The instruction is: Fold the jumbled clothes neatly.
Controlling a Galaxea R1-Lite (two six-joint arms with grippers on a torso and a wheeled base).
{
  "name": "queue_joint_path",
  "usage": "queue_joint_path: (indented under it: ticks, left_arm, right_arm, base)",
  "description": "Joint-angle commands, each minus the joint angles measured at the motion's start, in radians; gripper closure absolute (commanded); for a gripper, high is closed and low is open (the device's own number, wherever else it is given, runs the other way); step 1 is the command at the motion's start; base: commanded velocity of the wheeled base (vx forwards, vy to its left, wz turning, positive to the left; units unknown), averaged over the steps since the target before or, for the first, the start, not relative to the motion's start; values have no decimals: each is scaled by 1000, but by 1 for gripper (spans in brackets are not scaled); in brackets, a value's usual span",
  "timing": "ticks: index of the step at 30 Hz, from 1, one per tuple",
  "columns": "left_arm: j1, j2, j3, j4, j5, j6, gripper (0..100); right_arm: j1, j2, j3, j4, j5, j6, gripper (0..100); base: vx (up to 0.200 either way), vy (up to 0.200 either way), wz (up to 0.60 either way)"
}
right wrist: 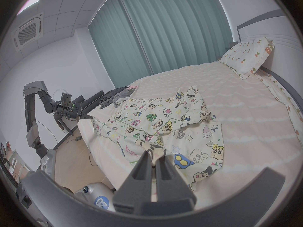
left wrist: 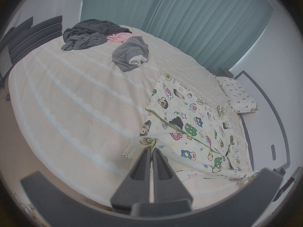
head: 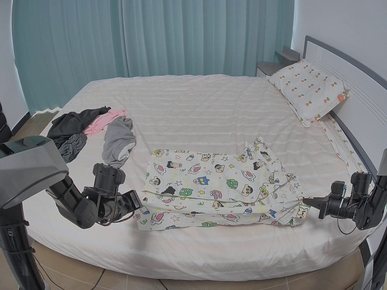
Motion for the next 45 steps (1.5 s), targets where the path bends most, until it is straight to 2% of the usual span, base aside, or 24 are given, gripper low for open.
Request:
queue_joint_path:
  ticks: [1, 5, 11, 17, 22, 32, 45]
  left_arm:
    - [4, 60, -96, 57, 0, -1, 100]
    - [7, 109, -156, 72, 0, -1, 100]
    - [13, 172, -232, 75, 2, -1, 100]
    - [32, 233, -307, 75, 3, -1, 100]
    - [46, 282, -360, 92, 3, -1, 100]
    - [41, 353, -489, 147, 20, -41, 100]
    - [32, 356, -554, 146, 40, -99, 100]
  right_arm:
    - [25, 30, -45, -2, -11, 58, 100]
    - [42, 47, -85, -2, -38, 105, 100]
    - [50, 108, -123, -2, -89, 106, 100]
    - [45, 160, -183, 0, -100, 108, 100]
    - [47, 200, -235, 1, -156, 111, 100]
    - [51, 246, -274, 10, -169, 135, 100]
    - [48, 271, -304, 9, -173, 161, 100]
  base:
    - [0, 0, 0]
    - [0, 0, 0]
    - [0, 0, 0]
    - [0, 0, 0]
    - [0, 0, 0]
    - [0, 0, 0]
    - [0, 0, 0]
